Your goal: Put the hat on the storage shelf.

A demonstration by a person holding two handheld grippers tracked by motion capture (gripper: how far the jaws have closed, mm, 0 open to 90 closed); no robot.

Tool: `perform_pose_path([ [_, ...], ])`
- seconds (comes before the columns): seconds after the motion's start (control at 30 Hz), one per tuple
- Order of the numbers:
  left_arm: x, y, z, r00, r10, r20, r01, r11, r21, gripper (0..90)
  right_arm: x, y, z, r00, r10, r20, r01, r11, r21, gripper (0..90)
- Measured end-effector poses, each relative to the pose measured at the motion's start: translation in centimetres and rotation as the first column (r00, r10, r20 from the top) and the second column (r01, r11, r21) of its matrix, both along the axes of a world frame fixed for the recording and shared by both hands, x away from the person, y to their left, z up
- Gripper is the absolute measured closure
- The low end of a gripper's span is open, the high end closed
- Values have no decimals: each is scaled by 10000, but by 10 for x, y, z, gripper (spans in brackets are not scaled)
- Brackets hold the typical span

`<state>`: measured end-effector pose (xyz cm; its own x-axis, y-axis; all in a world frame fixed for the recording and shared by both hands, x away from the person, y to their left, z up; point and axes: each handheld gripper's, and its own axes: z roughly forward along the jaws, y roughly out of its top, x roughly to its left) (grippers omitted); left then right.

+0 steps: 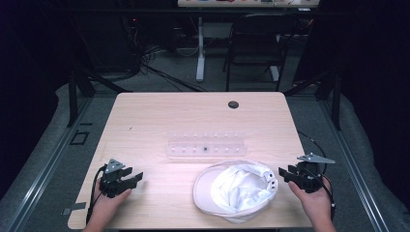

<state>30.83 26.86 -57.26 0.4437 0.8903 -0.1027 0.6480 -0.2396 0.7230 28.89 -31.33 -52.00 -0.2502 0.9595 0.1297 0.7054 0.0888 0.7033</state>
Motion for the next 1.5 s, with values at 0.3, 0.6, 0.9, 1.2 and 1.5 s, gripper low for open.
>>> perform_pose_path([
  [0.3, 0, 1, 0, 10000, 86, -16, -86, 10000, -3, 473, 3, -4, 25, 9985, 235, -501, -246, 9994, -227, 598],
  [0.6, 0, 0, -2, 9999, 48, -137, -48, 10000, -13, 472, 5, 1, 50, 9868, 670, -1477, -695, 9975, -118, 609],
  [0.9, 0, -2, -3, 9997, -27, -253, 27, 10000, 0, 473, 11, 10, 67, 9594, 1106, -2593, -1123, 9936, 84, 620],
  [1.2, 1, 0, -4, 9996, 4, -285, -6, 10000, -44, 472, 16, 19, 76, 9473, 1159, -2988, -1363, 9895, -483, 643],
  [1.5, 1, 0, -3, 9996, 18, -280, -20, 10000, -67, 470, 17, 27, 80, 9164, 997, -3877, -1127, 9936, -110, 627],
])
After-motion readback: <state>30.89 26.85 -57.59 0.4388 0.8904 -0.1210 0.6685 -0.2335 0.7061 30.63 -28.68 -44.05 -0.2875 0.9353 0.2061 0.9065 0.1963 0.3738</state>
